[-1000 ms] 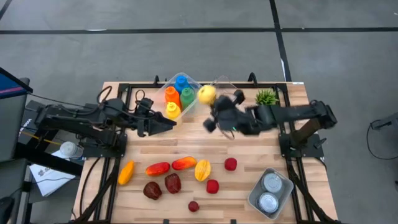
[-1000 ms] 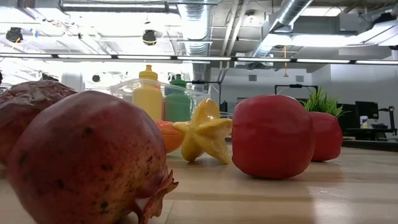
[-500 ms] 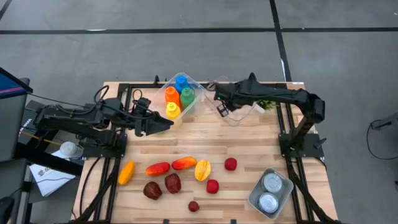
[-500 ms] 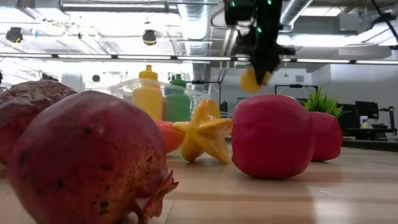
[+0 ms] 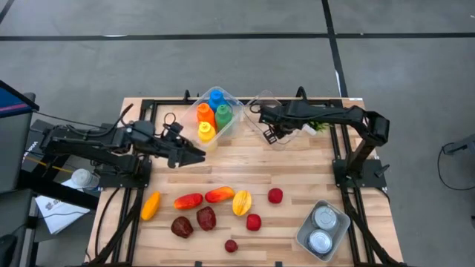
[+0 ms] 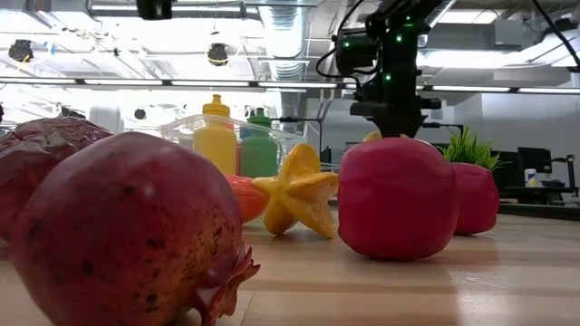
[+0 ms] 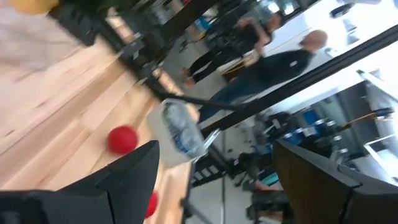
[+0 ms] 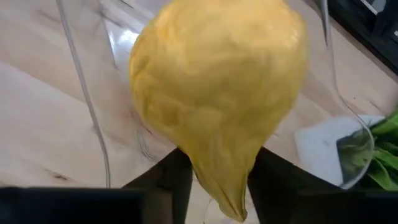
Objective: Pick & Place Food Item
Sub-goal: Put the pear into the right transparent bin, then put the green apple into the right transparent bin
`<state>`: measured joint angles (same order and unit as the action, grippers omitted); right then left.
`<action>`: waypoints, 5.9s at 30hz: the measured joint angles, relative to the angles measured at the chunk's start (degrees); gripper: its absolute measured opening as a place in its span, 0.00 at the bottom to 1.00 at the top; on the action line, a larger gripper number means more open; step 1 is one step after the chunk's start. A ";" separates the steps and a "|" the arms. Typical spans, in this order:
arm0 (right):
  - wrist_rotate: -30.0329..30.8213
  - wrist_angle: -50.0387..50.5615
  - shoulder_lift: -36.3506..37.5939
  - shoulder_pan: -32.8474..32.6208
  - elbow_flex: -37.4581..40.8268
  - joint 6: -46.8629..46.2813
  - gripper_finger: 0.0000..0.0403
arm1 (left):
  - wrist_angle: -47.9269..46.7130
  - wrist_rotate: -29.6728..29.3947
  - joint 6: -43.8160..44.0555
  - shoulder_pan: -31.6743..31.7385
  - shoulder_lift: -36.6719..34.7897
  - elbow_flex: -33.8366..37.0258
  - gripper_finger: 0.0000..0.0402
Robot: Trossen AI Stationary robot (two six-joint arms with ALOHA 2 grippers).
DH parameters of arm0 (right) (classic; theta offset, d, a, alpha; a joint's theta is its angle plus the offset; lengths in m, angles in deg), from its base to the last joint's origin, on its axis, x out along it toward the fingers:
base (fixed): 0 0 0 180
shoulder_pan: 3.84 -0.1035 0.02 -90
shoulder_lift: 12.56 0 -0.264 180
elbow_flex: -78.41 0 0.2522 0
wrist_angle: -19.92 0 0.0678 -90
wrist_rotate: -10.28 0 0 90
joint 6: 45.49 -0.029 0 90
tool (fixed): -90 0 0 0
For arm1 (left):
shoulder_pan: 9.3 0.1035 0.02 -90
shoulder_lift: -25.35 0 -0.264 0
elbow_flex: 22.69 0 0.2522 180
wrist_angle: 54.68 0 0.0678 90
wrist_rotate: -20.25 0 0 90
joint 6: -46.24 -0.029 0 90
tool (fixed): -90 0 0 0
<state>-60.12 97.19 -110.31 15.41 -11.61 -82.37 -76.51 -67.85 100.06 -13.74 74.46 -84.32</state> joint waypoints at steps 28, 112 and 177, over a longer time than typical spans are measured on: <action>-4.77 -3.99 0.50 -3.13 -2.03 5.53 0.67 | -43.35 -27.00 -8.44 0.00 0.14 6.59 0.75; -9.29 -13.12 1.80 -8.72 -2.13 7.52 0.67 | 19.01 -16.09 1.31 -0.56 0.10 43.27 0.67; 21.01 -40.95 19.28 -34.13 -4.59 42.43 0.96 | 29.02 7.49 -0.85 11.41 22.19 -7.52 0.67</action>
<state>-39.12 56.24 -91.04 -18.72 -16.20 -39.94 -47.49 -60.36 99.21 -2.33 96.65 -91.84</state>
